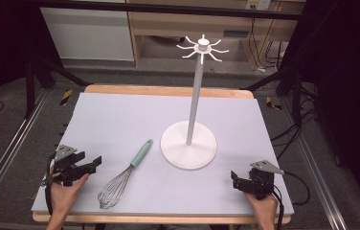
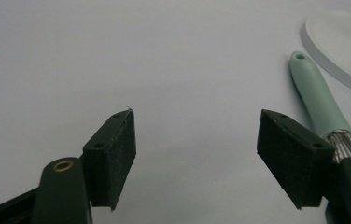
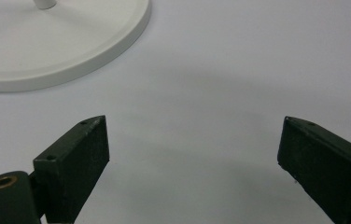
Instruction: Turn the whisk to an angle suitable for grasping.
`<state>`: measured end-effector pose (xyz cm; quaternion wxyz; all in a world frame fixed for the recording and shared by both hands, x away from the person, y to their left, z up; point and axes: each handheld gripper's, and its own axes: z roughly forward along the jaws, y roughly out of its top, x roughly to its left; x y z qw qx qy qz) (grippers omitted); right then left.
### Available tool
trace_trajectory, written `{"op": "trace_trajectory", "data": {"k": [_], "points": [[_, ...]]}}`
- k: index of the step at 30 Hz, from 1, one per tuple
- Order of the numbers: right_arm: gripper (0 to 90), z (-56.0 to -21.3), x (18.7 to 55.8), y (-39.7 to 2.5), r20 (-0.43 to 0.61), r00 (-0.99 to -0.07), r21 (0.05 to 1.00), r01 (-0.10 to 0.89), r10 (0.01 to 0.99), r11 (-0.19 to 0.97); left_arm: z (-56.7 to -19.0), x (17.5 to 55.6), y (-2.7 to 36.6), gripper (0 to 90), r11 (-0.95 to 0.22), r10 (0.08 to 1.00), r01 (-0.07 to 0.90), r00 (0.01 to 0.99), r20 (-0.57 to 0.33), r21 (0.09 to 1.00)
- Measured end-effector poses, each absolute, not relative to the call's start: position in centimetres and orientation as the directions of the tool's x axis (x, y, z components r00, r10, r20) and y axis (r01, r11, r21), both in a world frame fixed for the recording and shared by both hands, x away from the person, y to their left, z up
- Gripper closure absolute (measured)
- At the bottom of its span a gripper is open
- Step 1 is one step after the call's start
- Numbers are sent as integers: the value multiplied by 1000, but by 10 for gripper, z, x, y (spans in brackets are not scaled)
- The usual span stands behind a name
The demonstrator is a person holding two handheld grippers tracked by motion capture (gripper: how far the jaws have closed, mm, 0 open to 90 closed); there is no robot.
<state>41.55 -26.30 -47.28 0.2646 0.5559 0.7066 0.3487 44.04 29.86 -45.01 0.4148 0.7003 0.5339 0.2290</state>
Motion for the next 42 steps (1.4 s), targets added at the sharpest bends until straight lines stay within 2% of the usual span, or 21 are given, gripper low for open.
{"op": "trace_trajectory", "data": {"k": [42], "points": [[96, -474, 415, -254, -1, -272, 772, 611, 962, 174, -409, 440, 240, 326, -239, 847, 503, 526, -75, 831]]}}
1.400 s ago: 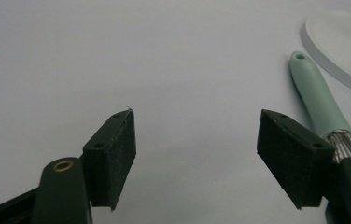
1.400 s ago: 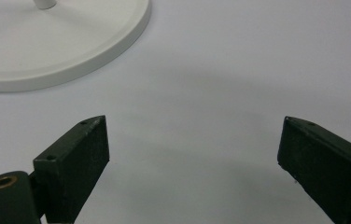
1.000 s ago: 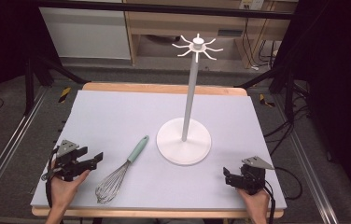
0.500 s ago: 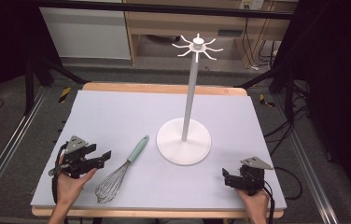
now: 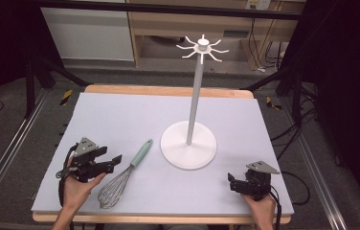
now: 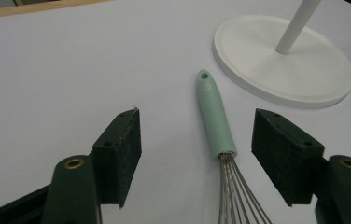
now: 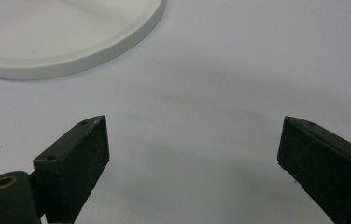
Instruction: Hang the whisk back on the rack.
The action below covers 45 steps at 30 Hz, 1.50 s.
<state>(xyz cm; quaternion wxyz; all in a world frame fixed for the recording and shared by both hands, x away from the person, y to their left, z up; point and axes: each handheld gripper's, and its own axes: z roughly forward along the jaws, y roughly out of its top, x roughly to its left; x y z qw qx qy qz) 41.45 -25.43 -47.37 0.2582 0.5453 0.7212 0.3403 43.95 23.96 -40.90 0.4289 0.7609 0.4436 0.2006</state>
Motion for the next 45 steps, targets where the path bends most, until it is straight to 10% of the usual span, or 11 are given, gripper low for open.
{"op": "trace_trajectory", "data": {"k": [45], "points": [[96, -475, 414, -254, -21, -280, 769, 609, 960, 194, -402, 489, 179, 376, -441, 784, 573, 621, -14, 690]]}}
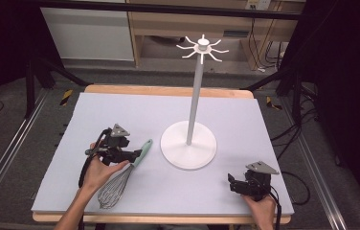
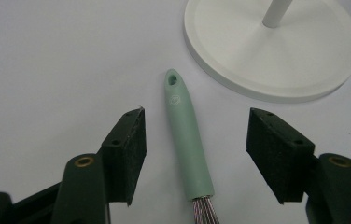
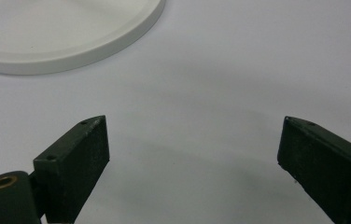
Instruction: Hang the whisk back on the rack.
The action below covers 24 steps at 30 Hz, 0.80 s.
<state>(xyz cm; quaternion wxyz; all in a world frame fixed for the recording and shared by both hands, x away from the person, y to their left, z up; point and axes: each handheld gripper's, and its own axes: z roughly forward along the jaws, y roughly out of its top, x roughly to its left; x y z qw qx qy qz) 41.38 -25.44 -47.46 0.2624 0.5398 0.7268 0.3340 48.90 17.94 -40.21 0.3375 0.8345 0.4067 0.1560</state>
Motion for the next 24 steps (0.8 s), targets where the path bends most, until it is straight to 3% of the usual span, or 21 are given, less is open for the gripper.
{"op": "trace_trajectory", "data": {"k": [24], "points": [[96, -475, 414, -253, -19, -279, 763, 617, 960, 194, -424, 503, 166, 469, -515, 772, 622, 636, 4, 590]]}}
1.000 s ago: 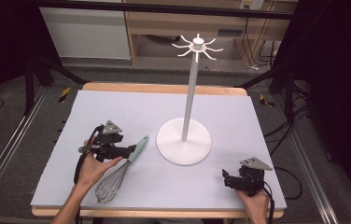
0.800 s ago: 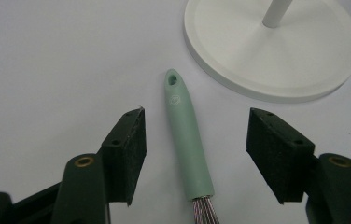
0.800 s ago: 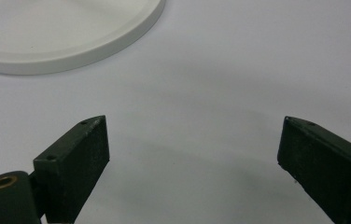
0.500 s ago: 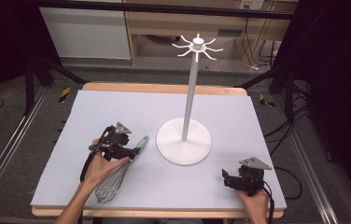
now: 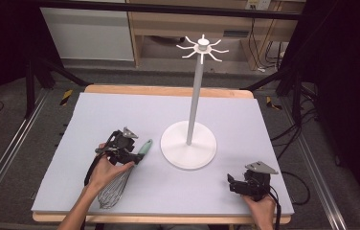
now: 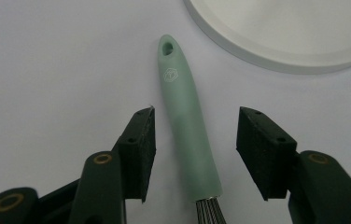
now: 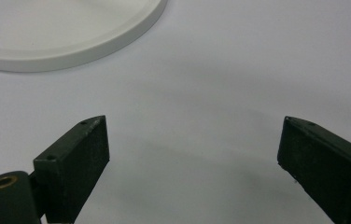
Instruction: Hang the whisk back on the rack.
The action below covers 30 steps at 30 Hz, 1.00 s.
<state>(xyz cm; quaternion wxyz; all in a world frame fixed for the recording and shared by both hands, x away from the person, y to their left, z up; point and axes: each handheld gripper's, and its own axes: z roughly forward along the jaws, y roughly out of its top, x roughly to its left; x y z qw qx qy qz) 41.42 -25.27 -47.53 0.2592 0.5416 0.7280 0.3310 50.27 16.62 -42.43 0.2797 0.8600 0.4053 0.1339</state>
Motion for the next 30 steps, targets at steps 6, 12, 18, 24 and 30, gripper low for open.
{"op": "trace_trajectory", "data": {"k": [6, 12, 18, 24, 30], "points": [[96, -475, 414, -253, -18, -279, 761, 619, 960, 194, -431, 508, 164, 500, -530, 770, 637, 638, 4, 560], [96, -476, 415, -253, -16, -281, 761, 619, 960, 194, -437, 510, 165, 536, -539, 768, 646, 641, -1, 540], [96, -476, 415, -253, -14, -281, 759, 622, 960, 193, -440, 511, 165, 576, -551, 759, 656, 651, -16, 516], [96, -476, 415, -253, -16, -280, 756, 625, 960, 195, -444, 512, 162, 613, -557, 761, 668, 648, -17, 493], [96, -476, 415, -253, -17, -281, 754, 626, 959, 197, -445, 514, 162, 621, -553, 766, 677, 642, -22, 486]]}}
